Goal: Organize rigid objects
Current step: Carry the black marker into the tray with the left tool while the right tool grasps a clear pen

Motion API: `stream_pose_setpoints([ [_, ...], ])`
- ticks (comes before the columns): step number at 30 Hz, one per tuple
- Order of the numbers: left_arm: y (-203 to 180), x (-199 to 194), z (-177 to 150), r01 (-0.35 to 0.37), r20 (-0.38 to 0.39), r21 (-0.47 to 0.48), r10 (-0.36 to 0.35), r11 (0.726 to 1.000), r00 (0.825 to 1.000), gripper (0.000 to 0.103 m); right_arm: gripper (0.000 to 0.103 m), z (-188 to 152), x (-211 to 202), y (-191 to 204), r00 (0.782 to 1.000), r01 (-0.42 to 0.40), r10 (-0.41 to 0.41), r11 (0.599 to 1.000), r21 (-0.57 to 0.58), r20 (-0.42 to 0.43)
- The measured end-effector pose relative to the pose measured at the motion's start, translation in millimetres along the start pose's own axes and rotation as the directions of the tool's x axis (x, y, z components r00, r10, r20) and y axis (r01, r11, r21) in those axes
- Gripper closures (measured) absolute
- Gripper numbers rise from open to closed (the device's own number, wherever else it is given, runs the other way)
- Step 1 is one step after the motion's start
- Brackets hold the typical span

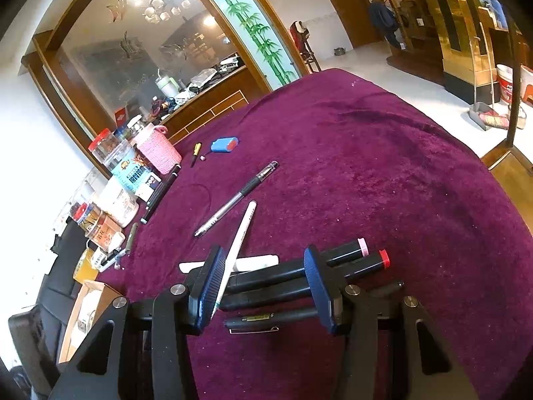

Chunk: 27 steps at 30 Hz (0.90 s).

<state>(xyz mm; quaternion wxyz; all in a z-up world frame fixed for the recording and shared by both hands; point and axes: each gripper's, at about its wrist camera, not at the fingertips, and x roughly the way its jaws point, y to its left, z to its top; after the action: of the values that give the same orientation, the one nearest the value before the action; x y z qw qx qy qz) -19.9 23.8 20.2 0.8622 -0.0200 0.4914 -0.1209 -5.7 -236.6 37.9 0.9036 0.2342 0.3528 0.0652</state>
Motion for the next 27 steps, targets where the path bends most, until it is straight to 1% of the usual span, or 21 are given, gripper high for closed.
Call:
stream_pose_setpoints([
  [2, 7, -13, -3, 0.05, 0.021, -0.03, -0.049, 0.998, 0.999, 0.089, 0.05, 0, 2, -1, 1.0, 0.006, -0.006, 1.0, -0.004, -0.003],
  [5, 12, -39, -10, 0.112, 0.07, -0.05, -0.108, 0.993, 0.992, 0.089, 0.05, -1, 4, -2, 1.0, 0.021, -0.021, 1.0, -0.013, -0.001],
  [8, 24, -71, -21, 0.193, 0.121, -0.073, -0.183, 0.979, 0.976, 0.089, 0.05, -1, 7, -3, 0.999, 0.039, -0.039, 0.999, -0.019, -0.001],
  [9, 27, -80, -23, 0.205, 0.134, -0.076, -0.194, 0.976, 0.972, 0.089, 0.05, -2, 7, -4, 0.999, 0.043, -0.043, 0.999, -0.021, 0.0],
  [11, 43, -106, -33, 0.239, 0.175, -0.083, -0.221, 0.968, 0.959, 0.089, 0.05, -3, 8, -5, 0.998, 0.055, -0.055, 0.998, -0.026, 0.001],
  [12, 51, -117, -37, 0.241, 0.192, -0.088, -0.221, 0.967, 0.956, 0.089, 0.05, -3, 9, -5, 0.998, 0.062, -0.062, 0.998, -0.028, 0.001],
  [14, 71, -138, -47, 0.228, 0.225, -0.11, -0.199, 0.967, 0.954, 0.089, 0.05, -4, 11, -7, 0.997, 0.081, -0.081, 0.996, -0.028, -0.004],
  [16, 93, -151, -56, 0.2, 0.243, -0.142, -0.162, 0.969, 0.957, 0.089, 0.05, -5, 11, -9, 0.995, 0.097, -0.097, 0.995, -0.028, 0.001],
  [17, 103, -156, -59, 0.175, 0.247, -0.158, -0.133, 0.972, 0.96, 0.089, 0.05, -5, 10, -9, 0.993, 0.116, -0.115, 0.993, -0.03, 0.01],
  [18, 118, -160, -64, 0.136, 0.244, -0.186, -0.088, 0.973, 0.966, 0.089, 0.05, -6, 10, -9, 0.992, 0.124, -0.124, 0.992, -0.032, 0.014],
  [21, 150, -156, -73, 0.069, 0.182, -0.256, -0.022, 0.964, 0.983, 0.089, 0.05, -6, 7, -7, 0.992, 0.128, -0.128, 0.991, -0.037, 0.015],
  [22, 160, -153, -77, 0.031, 0.154, -0.273, 0.012, 0.961, 0.988, 0.089, 0.05, -7, 3, -3, 0.993, 0.119, -0.118, 0.992, -0.047, 0.013],
  [23, 168, -147, -80, -0.007, 0.12, -0.288, 0.043, 0.958, 0.992, 0.089, 0.05, -10, -6, 4, 0.996, 0.085, -0.084, 0.995, -0.061, 0.015],
  [24, 176, -141, -83, -0.027, 0.09, -0.302, 0.056, 0.953, 0.994, 0.089, 0.05, -13, -13, 10, 0.998, 0.056, -0.055, 0.996, -0.072, 0.015],
  [27, 194, -124, -84, -0.047, 0.017, -0.334, 0.056, 0.941, 0.998, 0.089, 0.05, -28, -38, 26, 1.0, -0.006, 0.005, 0.993, -0.115, -0.002],
])
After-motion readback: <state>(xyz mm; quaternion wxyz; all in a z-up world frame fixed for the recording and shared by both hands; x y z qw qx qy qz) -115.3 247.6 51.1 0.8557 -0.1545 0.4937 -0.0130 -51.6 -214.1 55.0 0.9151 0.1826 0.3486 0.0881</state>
